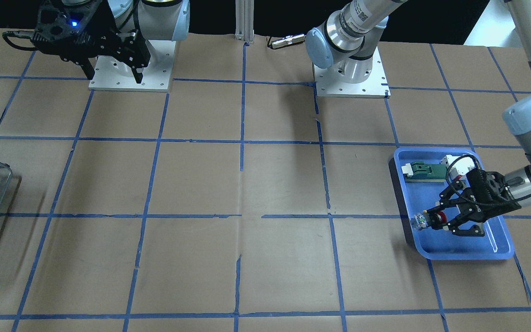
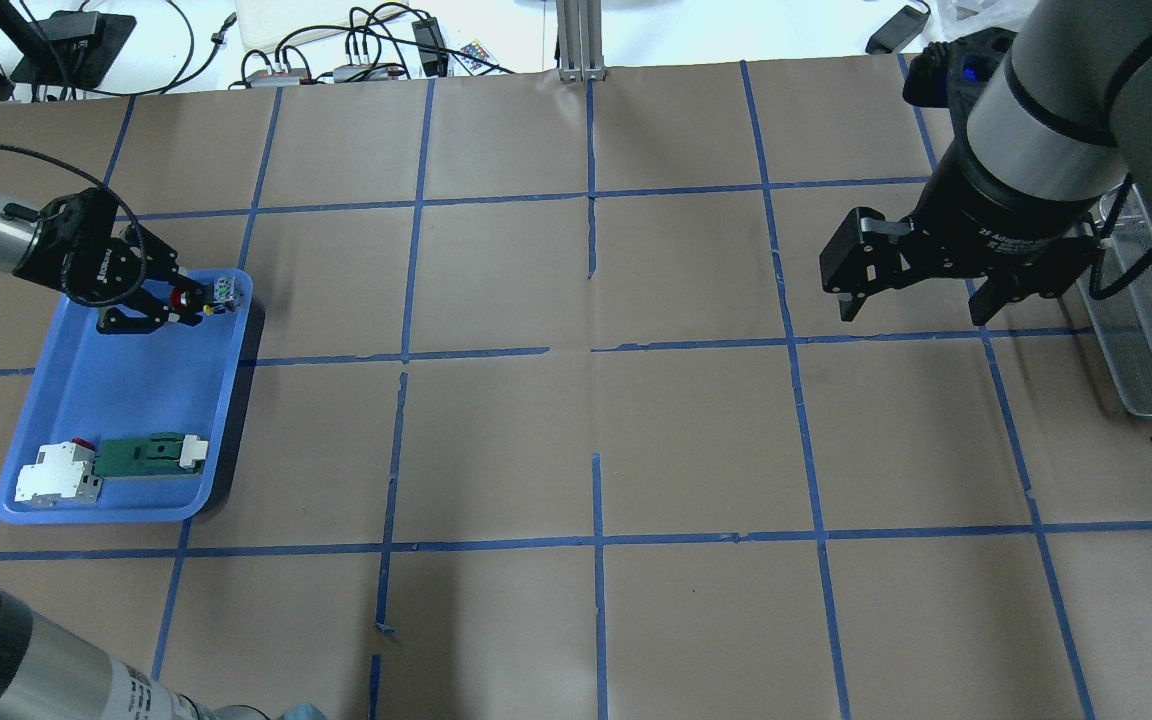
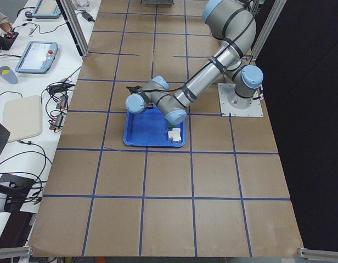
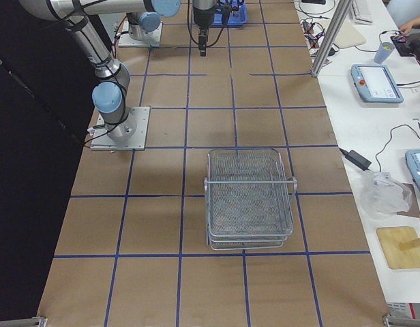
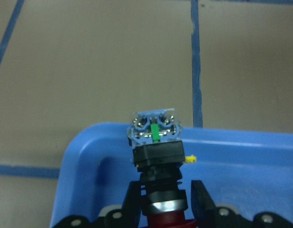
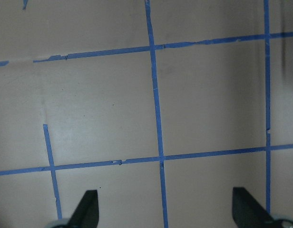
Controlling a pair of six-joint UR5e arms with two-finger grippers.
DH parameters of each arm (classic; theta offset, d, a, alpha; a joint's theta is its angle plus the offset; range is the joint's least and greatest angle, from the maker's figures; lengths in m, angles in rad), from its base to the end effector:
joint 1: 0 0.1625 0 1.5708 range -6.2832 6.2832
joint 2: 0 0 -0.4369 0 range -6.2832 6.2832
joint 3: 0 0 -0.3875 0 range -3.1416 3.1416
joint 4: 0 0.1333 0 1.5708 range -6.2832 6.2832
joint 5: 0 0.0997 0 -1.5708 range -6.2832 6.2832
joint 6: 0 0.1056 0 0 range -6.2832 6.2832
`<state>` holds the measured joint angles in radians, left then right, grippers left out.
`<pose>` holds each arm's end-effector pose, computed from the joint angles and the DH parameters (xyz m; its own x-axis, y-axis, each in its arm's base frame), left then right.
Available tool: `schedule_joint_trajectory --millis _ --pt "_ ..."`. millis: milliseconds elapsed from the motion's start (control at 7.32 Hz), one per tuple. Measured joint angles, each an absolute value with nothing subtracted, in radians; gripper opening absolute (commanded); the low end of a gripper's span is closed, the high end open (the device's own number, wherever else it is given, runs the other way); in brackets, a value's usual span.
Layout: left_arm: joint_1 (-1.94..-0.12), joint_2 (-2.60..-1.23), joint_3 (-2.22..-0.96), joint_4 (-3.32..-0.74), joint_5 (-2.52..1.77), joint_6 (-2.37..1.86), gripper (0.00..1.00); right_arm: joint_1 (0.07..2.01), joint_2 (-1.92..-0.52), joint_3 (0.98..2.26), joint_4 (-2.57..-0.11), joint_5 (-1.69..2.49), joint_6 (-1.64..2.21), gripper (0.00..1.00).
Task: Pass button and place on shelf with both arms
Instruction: 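Lift the button and carry it toward the right gripper while the right gripper approaches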
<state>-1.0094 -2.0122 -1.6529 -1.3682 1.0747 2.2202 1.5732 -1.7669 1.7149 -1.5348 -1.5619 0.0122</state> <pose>0.1574 -0.5951 0.2442 -0.0005 0.9998 -0.0219 0.8348 -0.0116 -0.5505 0.1352 -0.4029 0.5072 -0.9999 0.0097 -0.0091 0.0098 0.9998 -0.0159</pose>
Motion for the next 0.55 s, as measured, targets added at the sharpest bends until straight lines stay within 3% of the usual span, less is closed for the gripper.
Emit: schedule_joint_trajectory --millis 547 --pt "-1.346 -1.865 -1.640 -1.463 0.886 1.961 0.00 1.458 -1.765 1.719 -1.558 -1.395 -0.540 1.00"
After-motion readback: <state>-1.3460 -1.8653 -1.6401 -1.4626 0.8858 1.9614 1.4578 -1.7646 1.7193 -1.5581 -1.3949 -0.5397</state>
